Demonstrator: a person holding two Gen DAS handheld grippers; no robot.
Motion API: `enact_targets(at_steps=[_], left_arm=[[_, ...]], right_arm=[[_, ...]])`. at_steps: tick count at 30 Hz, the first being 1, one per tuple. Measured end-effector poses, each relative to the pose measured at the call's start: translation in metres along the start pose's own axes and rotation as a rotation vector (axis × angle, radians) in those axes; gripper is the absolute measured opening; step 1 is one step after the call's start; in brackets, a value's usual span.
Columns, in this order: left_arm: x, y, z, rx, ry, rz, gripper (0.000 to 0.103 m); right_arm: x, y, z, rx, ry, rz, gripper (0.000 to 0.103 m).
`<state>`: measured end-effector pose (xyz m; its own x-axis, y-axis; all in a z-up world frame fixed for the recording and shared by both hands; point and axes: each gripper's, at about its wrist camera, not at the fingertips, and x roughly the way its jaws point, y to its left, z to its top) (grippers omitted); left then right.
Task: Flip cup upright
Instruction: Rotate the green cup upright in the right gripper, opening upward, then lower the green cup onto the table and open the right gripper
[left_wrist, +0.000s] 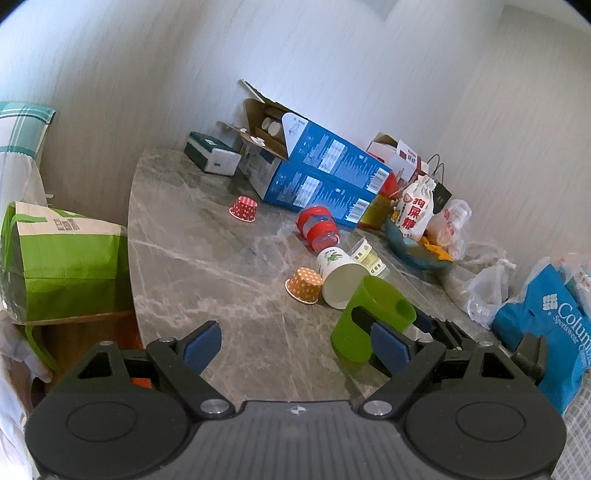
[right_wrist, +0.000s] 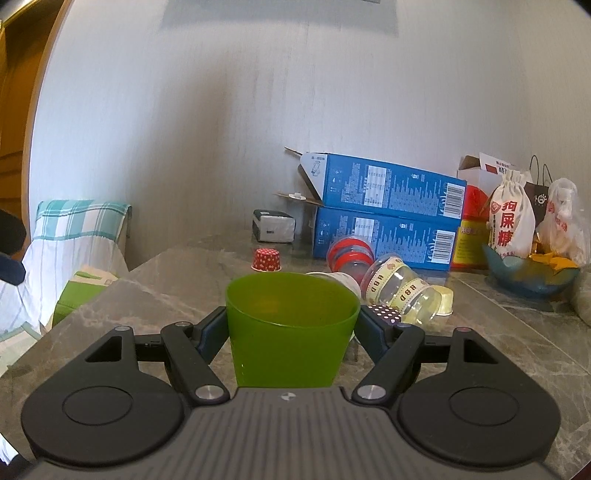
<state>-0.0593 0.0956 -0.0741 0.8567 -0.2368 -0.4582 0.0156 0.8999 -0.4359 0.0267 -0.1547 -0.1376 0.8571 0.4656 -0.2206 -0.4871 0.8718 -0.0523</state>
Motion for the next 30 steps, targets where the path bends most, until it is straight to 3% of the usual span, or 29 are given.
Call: enact_targets(at_steps=[5, 8, 17, 20, 23, 28, 30], left_arm=[[0.003, 0.001, 0.000, -0.008, 0.005, 0.005, 0.091], [0.003, 0.001, -0.001, -0.011, 0.009, 0.005, 0.091], [0.007, 0.000, -0.005, -0.003, 0.019, 0.028, 0.091], [0.006, -0.008, -0.009, 0.062, -0.012, 0.084, 0.099], [0.006, -0.022, -0.010, 0.157, -0.027, 0.147, 0.100], [-0.002, -0.055, -0.003, 0.292, -0.026, 0.156, 0.100], [-0.008, -0.069, 0.000, 0.332, -0.032, 0.156, 0.100]], right_arm=[[0.001, -0.001, -0.001, 0.007, -0.009, -0.002, 0.075], [0.004, 0.000, -0.001, 0.018, 0.010, -0.005, 0.092], [0.007, 0.001, -0.010, 0.048, 0.065, 0.024, 0.097], [-0.009, -0.007, -0.013, 0.094, 0.075, 0.018, 0.101], [-0.037, -0.020, -0.009, 0.164, 0.069, 0.007, 0.102], [-0.077, -0.032, 0.020, 0.196, 0.126, -0.047, 0.102], [-0.087, -0.035, 0.036, 0.186, 0.199, -0.078, 0.102]])
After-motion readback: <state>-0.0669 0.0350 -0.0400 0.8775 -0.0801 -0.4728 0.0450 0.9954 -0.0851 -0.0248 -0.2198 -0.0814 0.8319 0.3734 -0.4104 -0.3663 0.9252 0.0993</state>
